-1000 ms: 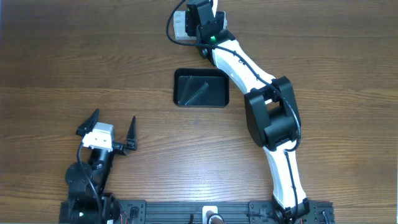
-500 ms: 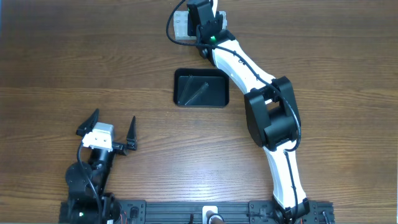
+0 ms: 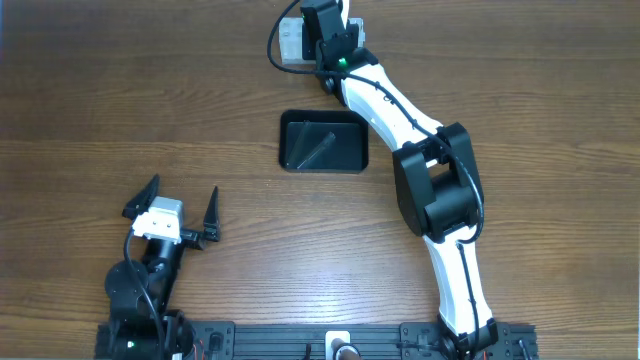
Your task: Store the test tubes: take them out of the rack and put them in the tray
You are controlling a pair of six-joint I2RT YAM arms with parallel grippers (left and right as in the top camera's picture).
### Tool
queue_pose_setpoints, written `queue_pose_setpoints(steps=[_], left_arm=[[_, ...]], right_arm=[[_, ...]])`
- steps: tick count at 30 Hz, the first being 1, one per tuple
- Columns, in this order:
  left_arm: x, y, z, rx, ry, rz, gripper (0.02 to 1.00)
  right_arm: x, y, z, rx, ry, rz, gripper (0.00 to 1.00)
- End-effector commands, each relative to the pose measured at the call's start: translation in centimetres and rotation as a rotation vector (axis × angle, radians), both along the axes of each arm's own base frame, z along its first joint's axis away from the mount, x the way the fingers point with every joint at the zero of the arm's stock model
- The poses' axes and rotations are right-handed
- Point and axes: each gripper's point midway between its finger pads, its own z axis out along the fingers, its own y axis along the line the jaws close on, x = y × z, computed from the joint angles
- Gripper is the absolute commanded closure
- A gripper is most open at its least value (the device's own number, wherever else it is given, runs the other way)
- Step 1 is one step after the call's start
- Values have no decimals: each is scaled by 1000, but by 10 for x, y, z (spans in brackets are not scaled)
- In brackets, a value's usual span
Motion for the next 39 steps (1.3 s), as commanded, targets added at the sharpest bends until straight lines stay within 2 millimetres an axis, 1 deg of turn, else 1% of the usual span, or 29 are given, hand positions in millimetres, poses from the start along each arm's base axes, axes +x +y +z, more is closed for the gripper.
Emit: queue_pose_setpoints(steps=[1, 8, 15, 19, 23, 26, 30, 35, 39], left_arm=[[0, -1, -1, 9, -4, -9, 20], [0, -1, -1, 9, -4, -9, 18], [0, -1, -1, 9, -4, -9, 18], [0, -1, -1, 9, -4, -9, 20], [0, -1, -1, 9, -5, -9, 18], [0, -1, -1, 9, -5, -9, 18], [0, -1, -1, 9, -4, -9, 18], [0, -1, -1, 9, -4, -9, 18], [0, -1, -1, 9, -4, -9, 18]], right_arm=[[7, -4, 4, -12, -17, -14, 752], [7, -4, 4, -14, -18, -12, 796], [7, -6, 4, -16, -18, -16, 882], [7, -6, 5, -24, -20, -15, 886], [7, -6, 13, -26, -31, -11, 893], [5, -7, 29, -21, -48, -10, 901], [1, -10, 65, -7, -91, -7, 908], [-8, -13, 127, 17, -183, 3, 906], [-21, -20, 179, 46, -259, 4, 908]])
